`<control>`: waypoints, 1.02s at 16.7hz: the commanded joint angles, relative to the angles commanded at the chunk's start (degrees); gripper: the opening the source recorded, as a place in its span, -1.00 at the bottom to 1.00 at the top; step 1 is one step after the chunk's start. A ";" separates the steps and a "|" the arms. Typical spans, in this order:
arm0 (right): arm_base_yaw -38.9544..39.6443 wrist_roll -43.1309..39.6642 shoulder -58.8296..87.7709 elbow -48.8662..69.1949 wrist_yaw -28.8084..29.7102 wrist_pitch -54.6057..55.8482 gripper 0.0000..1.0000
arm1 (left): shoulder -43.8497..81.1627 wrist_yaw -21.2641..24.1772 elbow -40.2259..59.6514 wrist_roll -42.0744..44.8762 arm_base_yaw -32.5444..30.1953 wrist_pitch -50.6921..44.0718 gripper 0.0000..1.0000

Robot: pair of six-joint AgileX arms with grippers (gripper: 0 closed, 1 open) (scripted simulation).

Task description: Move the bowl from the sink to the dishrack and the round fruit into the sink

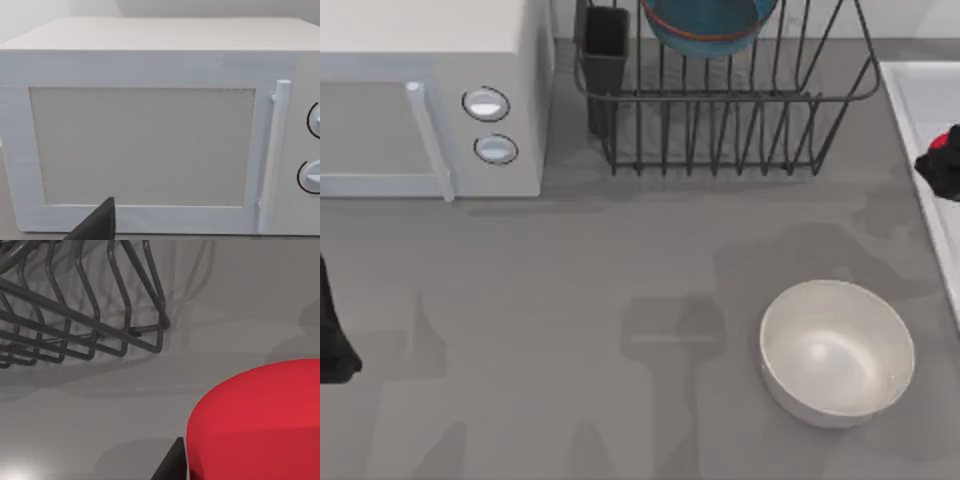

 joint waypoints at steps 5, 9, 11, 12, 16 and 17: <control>-14.21 -7.00 -2.92 -7.94 -5.35 27.85 -1.00 | 0.00 0.00 0.00 0.00 0.00 0.00 1.00; -23.62 -11.15 -4.86 -11.48 -7.63 43.52 -1.00 | 0.00 0.00 0.00 0.00 0.00 0.00 1.00; -26.69 -12.42 -5.51 -12.31 -8.17 47.90 -1.00 | 0.00 0.00 0.00 0.00 0.00 0.00 1.00; -27.63 -12.81 -5.72 -12.53 -8.31 49.16 -1.00 | 0.00 0.00 0.00 0.00 0.00 0.00 1.00; -28.18 -13.03 -5.85 -12.65 -8.38 49.88 -1.00 | 0.00 0.00 0.00 0.00 0.00 0.00 1.00; -28.18 -13.03 -5.85 -12.65 -8.38 49.88 -1.00 | 0.00 0.00 0.00 0.00 0.00 0.00 1.00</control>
